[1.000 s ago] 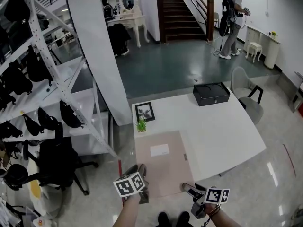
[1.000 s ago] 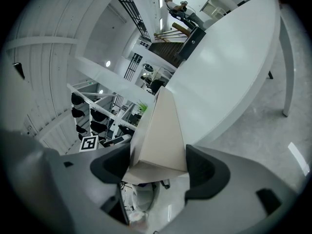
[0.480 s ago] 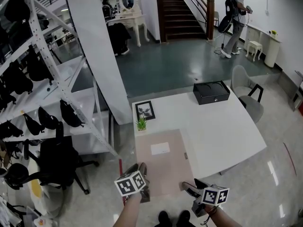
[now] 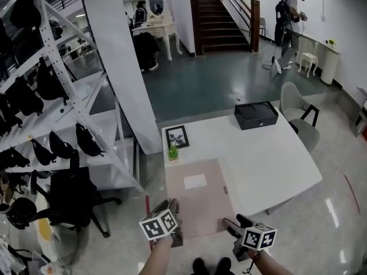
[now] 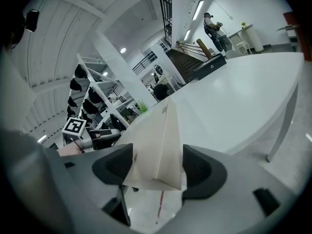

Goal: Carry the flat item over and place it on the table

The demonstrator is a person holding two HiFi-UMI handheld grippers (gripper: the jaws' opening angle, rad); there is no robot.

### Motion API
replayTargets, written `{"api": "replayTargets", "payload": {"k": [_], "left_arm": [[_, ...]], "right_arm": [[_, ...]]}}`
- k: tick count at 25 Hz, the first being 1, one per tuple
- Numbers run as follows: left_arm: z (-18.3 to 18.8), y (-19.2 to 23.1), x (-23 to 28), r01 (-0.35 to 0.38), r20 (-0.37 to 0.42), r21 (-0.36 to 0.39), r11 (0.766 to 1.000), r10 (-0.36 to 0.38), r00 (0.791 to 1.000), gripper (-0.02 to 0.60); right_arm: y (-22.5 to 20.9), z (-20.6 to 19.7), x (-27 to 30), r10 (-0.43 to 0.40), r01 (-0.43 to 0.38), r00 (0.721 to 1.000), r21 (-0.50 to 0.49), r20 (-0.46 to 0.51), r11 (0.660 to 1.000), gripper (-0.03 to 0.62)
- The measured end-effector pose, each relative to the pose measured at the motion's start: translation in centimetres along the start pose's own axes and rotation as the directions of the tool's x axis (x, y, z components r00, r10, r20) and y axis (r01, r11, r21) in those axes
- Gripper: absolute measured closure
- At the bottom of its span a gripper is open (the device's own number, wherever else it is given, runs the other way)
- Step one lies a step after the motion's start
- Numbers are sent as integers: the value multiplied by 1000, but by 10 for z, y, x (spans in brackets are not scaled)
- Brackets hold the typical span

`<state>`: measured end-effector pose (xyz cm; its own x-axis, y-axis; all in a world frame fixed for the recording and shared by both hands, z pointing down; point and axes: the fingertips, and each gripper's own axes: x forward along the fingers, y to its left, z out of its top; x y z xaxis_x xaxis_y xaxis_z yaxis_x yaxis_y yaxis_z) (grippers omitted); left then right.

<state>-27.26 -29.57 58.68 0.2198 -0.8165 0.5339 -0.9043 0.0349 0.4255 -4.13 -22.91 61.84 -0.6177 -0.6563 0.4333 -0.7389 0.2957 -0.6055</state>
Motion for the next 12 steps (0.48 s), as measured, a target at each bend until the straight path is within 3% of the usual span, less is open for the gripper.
{"api": "replayTargets", "payload": {"k": [3,5,12], "left_arm": [[4,-4,-7,8,20,22,1000,-8,1000,437],[7,-8,-14,19,34,44,999,-20,999,439],[12,-26,-41,33,83,141,989,-45,996,460]], "right_arm": [[-1,8,-5,-24,25,999,-26,29,999,289],[1,13,-9,-47,49,998,-52,43,997,343],[35,42,-25,-34,60,991,-201,132,978,407]]}}
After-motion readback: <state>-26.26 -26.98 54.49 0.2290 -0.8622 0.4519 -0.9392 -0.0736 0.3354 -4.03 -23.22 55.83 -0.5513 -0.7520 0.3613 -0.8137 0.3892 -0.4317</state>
